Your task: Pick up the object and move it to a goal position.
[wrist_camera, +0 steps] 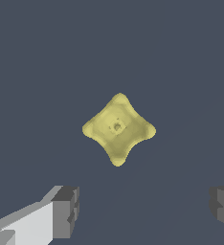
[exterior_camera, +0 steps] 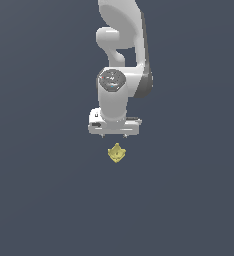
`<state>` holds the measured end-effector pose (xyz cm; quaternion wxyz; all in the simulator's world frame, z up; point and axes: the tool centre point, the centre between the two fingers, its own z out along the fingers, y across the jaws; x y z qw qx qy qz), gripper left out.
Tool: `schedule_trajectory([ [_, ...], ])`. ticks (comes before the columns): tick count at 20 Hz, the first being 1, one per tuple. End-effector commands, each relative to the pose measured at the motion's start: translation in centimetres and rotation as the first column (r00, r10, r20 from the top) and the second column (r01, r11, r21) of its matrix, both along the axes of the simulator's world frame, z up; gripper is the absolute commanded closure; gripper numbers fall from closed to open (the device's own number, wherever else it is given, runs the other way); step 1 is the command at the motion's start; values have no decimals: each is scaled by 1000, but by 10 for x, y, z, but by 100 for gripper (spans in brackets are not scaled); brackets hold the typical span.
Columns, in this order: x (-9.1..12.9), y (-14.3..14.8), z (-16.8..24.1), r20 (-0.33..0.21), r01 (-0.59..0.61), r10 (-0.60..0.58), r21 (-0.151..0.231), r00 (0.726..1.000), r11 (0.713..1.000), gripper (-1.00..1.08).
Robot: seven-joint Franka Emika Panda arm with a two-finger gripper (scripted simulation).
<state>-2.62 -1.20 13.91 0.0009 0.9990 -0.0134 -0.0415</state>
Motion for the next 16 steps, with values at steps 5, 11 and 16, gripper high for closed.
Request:
schedule_trajectory([
  [5,1,-4,2,1,0,0,2,1000,1000,-92],
  [11,3,-13,7,3,2,-2,6,1000,1000,-92],
  [16,3,-12,6,3,-4,4,6,1000,1000,-92],
])
